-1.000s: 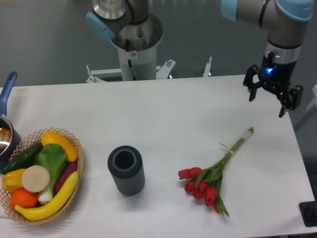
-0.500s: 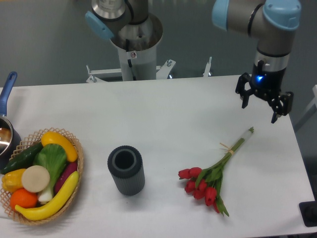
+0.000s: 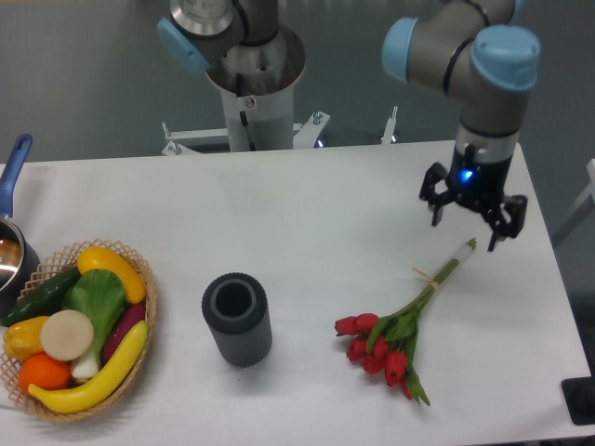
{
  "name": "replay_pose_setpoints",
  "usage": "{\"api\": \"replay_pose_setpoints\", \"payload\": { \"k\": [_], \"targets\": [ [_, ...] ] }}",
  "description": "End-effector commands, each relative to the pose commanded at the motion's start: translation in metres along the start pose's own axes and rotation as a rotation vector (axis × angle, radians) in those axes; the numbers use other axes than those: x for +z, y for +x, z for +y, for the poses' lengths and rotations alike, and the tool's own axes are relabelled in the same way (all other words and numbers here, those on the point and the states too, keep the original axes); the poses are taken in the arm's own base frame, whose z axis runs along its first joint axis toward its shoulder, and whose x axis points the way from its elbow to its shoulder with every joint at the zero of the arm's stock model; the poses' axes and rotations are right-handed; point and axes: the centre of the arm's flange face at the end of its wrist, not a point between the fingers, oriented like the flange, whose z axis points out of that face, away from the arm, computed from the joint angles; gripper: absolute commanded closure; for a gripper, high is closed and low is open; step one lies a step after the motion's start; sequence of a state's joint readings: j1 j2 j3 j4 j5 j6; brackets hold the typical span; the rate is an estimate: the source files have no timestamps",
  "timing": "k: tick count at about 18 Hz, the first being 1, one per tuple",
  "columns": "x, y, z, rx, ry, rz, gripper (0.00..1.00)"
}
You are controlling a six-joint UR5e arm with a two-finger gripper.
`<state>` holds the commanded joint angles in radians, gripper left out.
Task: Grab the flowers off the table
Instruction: 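Move the open gripper down toward the tulip stems, then lower the gripper around the tulip stems near the string tie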
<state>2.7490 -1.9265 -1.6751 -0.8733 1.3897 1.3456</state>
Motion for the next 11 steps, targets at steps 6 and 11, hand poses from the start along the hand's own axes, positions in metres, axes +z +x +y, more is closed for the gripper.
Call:
{"api": "replay_pose_setpoints", "payload": {
  "k": [6, 11],
  "targets": [
    [0.041, 0.004, -0.012, -0.030, -0.018, 0.006, 0.00],
    [0.082, 0.003, -0.017, -0.034, 0.036, 0.074, 0.00]
  ]
}}
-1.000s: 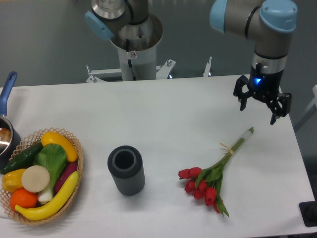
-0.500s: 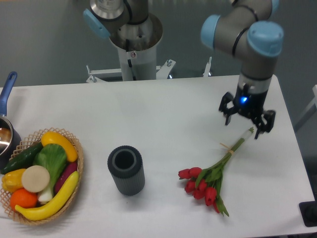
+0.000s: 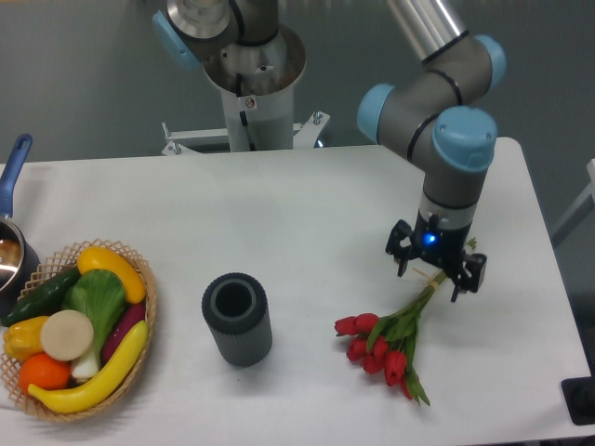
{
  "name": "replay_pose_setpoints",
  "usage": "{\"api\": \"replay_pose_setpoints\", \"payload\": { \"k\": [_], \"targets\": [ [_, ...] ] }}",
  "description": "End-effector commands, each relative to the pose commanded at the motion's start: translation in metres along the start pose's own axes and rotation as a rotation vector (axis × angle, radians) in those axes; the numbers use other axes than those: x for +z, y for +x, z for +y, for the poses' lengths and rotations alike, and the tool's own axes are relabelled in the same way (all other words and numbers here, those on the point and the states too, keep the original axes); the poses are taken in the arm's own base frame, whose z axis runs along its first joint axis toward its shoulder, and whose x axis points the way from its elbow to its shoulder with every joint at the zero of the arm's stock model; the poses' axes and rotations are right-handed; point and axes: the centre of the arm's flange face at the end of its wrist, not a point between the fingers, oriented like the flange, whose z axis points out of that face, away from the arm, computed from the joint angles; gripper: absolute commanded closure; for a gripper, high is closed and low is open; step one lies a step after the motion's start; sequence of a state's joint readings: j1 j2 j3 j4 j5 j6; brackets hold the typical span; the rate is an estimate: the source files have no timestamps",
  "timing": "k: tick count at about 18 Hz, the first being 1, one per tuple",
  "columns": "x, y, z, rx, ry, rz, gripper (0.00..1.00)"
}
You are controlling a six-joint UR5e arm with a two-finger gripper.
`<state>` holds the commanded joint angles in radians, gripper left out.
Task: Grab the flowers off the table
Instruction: 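Lower the gripper around the tulip stems near the string tie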
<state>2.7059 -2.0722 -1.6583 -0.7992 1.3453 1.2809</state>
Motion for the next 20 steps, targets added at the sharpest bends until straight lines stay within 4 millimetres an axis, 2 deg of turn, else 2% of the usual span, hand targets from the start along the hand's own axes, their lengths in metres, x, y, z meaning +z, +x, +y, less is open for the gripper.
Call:
{"api": "replay_pose_setpoints", "payload": {
  "k": [2, 5, 8, 14, 18, 20],
  "targets": [
    [0.015, -0.009, -0.005, 0.004, 0.002, 0.010, 0.00],
    [0.032, -0.010, -0.006, 0.006, 0.007, 0.032, 0.00],
    [0.037, -0.014, -0.005, 0.005, 0.003, 0.034, 0.00],
    [0.050, -0.007, -0.009, 0.011, -0.003, 0.056, 0.00],
    [0.050, -0.007, -0.008, 0.007, -0.003, 0.056, 0.00],
    [0.051, -0.007, -0.008, 0.007, -0.004, 0.058, 0.08]
  ]
}}
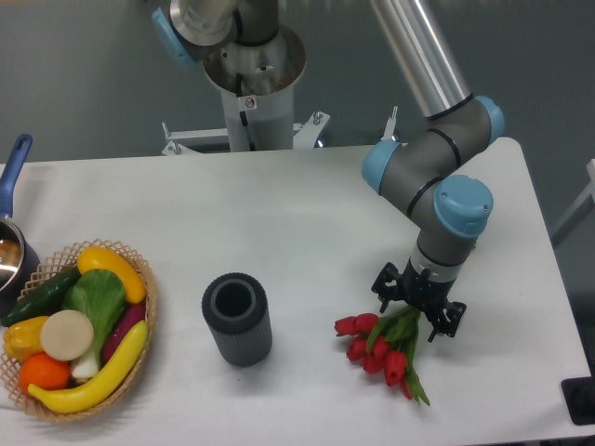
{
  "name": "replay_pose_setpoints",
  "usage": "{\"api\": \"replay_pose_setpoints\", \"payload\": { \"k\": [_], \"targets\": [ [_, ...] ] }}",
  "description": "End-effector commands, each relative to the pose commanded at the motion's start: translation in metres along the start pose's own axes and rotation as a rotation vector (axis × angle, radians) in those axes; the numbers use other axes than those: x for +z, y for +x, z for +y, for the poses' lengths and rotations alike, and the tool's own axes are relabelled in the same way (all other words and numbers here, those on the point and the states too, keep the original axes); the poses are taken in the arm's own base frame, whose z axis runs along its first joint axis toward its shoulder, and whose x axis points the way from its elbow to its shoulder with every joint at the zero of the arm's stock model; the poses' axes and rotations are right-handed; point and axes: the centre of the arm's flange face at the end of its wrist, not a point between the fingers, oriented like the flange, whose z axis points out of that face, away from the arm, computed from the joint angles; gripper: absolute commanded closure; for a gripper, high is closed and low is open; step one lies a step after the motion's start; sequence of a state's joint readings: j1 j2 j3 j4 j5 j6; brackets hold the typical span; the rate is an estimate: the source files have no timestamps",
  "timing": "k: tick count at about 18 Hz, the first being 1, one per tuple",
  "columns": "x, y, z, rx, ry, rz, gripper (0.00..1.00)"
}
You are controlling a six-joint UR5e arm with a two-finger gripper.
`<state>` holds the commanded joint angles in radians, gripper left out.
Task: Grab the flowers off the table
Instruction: 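Lower the gripper around the tulip stems near the string tie, then close the gripper on the tulip stems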
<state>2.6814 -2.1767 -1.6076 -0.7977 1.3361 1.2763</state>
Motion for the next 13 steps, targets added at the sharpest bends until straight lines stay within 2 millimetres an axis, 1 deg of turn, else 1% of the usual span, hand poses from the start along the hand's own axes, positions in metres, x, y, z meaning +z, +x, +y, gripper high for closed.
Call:
{"api": "replay_pose_setpoints", "payload": {
  "k": [1, 2, 4, 8, 11, 13],
  "targets": [
    [0.0000, 0.0000, 0.0000, 0.000, 0.000, 0.000, 0.12],
    [0.0000, 0.0000, 0.0000, 0.002, 0.000, 0.000, 0.19],
    [0.0004, -0.0005, 0.0001, 0.002, -0.001, 0.000, 0.24],
    [-0.0006, -0.0005, -0.0001, 0.000, -0.001, -0.002, 0.41],
    [-0.0032, -0.0025, -0.0025, 0.002, 0.001, -0.009, 0.58],
    [-0.0073, -0.0063, -0.0037, 0.004, 0.005, -0.017, 0.61]
  ]
}}
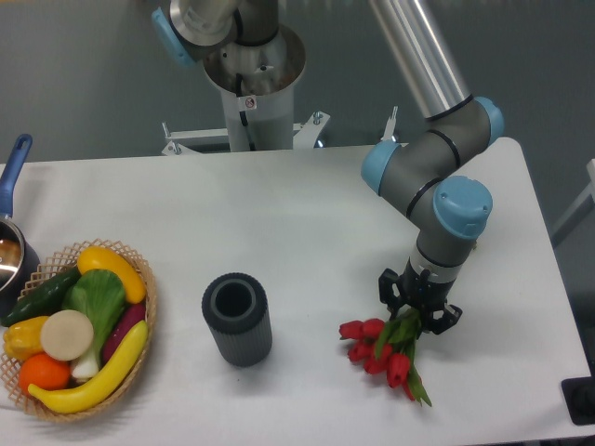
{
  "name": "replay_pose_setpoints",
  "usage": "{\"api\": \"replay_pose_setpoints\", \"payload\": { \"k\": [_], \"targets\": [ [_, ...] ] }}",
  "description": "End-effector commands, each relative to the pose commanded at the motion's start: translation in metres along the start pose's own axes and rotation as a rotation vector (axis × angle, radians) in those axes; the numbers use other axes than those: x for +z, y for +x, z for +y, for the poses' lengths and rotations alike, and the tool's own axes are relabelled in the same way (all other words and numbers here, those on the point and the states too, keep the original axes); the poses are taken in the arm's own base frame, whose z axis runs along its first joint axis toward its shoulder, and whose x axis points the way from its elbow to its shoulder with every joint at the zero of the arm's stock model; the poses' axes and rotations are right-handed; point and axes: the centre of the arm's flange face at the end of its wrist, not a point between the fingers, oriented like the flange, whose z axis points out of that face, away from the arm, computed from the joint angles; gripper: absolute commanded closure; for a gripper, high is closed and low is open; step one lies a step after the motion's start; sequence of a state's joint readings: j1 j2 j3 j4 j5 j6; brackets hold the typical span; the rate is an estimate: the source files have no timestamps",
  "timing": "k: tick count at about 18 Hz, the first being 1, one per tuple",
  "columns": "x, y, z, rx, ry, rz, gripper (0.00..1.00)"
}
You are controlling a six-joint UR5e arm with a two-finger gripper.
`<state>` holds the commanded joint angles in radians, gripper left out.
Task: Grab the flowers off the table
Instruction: 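Close the gripper on the tulip stems, then lift the red tulip bunch up off the table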
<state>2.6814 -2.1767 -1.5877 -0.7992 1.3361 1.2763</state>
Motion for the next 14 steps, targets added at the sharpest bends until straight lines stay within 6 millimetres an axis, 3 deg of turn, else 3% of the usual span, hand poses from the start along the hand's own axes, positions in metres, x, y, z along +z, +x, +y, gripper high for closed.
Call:
{"api": "replay_pose_setpoints", "payload": {
  "k": [5, 9, 11, 14],
  "targets": [
    [-0.005, 0.000, -0.002, 0.002, 0.005, -0.006, 0.72],
    [-0.018, -0.003, -0.002, 0.005, 0.010, -0.026, 0.72],
    [-0.044, -0.008, -0.007, 0.011, 0.025, -0.068, 0.72],
    [-0.104, -0.013, -0.026, 0.033, 0.079, -0.155, 0.72]
  ]
}}
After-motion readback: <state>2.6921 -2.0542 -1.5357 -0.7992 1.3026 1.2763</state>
